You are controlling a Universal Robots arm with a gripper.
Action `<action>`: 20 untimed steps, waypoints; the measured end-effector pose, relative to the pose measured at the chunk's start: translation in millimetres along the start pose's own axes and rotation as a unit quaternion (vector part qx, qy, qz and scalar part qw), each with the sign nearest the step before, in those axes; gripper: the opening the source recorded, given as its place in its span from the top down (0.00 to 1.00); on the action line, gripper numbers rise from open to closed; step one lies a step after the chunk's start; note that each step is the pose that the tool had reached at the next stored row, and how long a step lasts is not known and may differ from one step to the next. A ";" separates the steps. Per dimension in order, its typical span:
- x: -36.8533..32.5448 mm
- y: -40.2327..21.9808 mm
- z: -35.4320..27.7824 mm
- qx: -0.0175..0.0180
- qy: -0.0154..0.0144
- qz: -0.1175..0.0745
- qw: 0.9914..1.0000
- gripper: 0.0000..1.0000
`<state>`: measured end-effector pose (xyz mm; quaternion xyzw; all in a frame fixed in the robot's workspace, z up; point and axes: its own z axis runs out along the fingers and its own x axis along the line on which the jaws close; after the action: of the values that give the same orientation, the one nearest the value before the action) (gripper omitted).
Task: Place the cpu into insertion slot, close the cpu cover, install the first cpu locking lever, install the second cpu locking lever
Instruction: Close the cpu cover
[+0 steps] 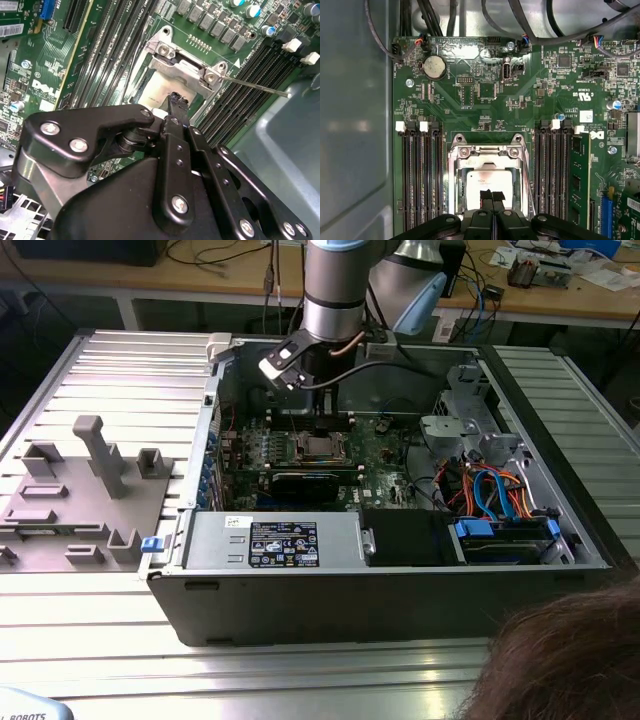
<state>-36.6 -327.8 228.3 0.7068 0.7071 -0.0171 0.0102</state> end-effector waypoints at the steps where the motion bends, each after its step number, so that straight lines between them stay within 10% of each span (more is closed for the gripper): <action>1: 0.0 -0.6 0.2 0.000 0.000 0.000 1.000 0.89; 20: 0.4 -12.6 9.9 0.000 0.000 0.000 1.000 0.89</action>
<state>-49.2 -327.8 218.6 0.7068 0.7072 -0.0171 0.0102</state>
